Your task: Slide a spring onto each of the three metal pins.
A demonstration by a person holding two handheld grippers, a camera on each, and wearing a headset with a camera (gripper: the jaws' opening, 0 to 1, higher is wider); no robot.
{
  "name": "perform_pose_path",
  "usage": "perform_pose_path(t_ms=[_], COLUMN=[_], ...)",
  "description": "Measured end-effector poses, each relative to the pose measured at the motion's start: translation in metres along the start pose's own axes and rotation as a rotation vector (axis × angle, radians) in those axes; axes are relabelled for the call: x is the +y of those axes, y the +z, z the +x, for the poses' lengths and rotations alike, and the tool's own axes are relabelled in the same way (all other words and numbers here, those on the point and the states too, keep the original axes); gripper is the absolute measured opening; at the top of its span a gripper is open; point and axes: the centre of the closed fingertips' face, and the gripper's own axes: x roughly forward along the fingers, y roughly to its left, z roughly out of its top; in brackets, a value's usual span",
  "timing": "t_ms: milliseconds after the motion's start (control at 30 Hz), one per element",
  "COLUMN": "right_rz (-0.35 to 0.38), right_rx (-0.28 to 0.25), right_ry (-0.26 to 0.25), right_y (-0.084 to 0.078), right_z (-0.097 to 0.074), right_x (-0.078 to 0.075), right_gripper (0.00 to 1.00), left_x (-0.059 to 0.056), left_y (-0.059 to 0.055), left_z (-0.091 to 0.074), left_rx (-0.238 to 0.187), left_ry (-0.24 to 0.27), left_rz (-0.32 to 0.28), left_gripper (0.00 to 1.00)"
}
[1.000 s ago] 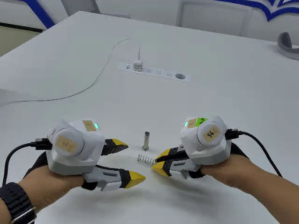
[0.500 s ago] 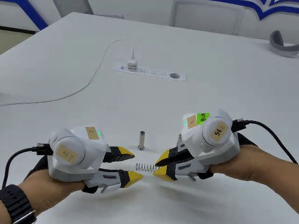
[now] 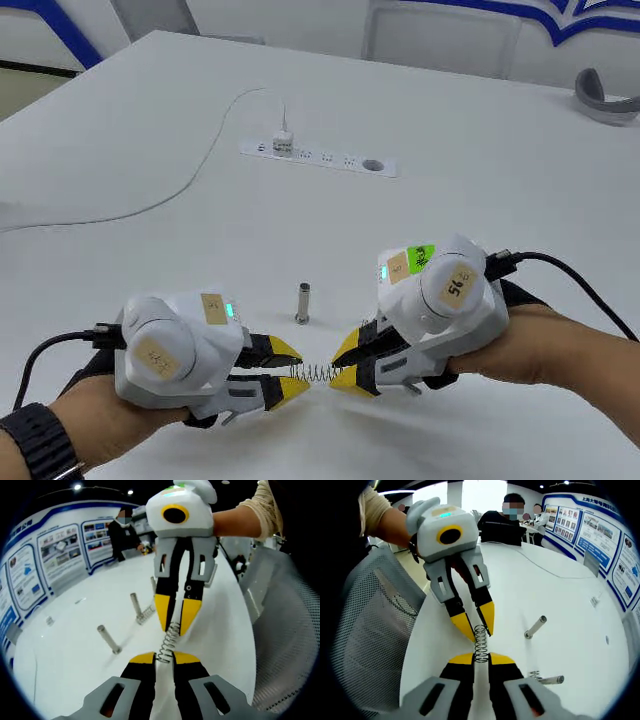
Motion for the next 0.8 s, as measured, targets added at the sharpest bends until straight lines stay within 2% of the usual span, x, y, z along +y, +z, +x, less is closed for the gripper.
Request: perform_pose_path(t_ms=[133,433,800], right_rz=[-0.004,-0.009,-0.017], right_rx=[0.003,-0.035,-0.081], right_ry=[0.001,-0.01,-0.021], right_y=[0.003,0.018,0.035], right_z=[-0.004,-0.012,-0.014], right_x=[0.001,-0.001,-0.002], right_gripper=[0.11,0.11,0.12], left_x=[-0.001,-0.001,-0.002], left_y=[0.001,0.002,0.005], left_z=[0.001,0.003,0.005], left_rx=[0.003,-0.001,-0.013], left_ry=[-0.006,-0.014,-0.014], left_rz=[0.003,-0.009,-0.03], left_gripper=[0.12,0.12,0.11])
